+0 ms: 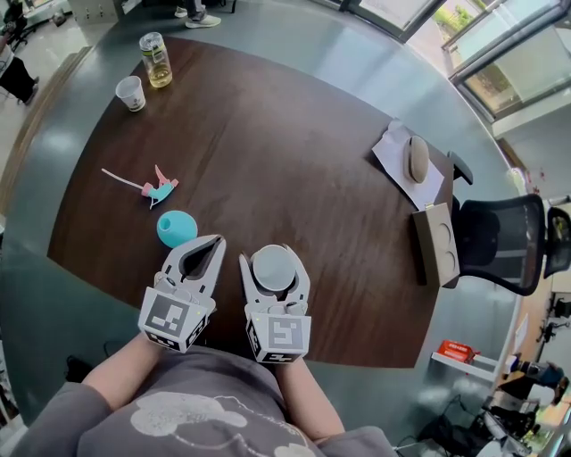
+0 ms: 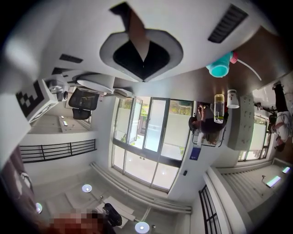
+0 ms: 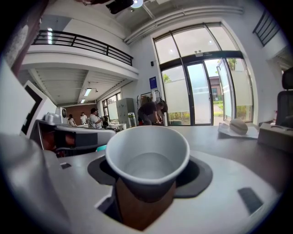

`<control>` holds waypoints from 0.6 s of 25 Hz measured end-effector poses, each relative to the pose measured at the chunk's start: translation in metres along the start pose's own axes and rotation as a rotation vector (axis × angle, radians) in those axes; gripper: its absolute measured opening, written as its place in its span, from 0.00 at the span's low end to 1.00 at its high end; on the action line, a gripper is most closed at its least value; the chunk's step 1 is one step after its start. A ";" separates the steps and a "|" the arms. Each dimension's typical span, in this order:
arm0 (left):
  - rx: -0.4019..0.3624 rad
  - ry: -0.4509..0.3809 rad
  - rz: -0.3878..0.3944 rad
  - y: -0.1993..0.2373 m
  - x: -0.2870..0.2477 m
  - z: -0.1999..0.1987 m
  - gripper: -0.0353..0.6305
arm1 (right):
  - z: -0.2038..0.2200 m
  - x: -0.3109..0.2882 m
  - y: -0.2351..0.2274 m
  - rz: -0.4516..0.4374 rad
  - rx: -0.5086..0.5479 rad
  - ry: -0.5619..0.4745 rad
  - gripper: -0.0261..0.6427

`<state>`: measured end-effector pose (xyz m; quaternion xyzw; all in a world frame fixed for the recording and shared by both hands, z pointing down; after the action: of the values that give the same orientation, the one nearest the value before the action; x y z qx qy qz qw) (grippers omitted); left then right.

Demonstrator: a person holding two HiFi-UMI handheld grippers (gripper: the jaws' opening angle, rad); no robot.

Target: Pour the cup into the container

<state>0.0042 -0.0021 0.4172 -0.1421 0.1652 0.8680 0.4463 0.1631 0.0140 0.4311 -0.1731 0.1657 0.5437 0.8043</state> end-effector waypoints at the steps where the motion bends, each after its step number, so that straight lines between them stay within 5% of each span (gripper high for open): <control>1: -0.002 -0.009 0.003 -0.001 0.002 -0.004 0.06 | -0.005 0.003 -0.001 0.002 0.006 -0.006 0.49; 15: -0.031 -0.081 0.009 -0.002 0.028 -0.029 0.06 | -0.035 0.023 0.016 -0.052 0.040 -0.025 0.49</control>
<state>-0.0070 0.0073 0.3795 -0.1130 0.1341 0.8775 0.4463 0.1530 0.0221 0.3879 -0.1544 0.1619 0.5214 0.8235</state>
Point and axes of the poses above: the fingertips, and each gripper's own axes: x backward along the fingers, y to its left, z out of its underside, the point moved 9 cm from there along x, backward along the fingers, and after that the axes turned 8 degrees about y, right-handed, at the moved point
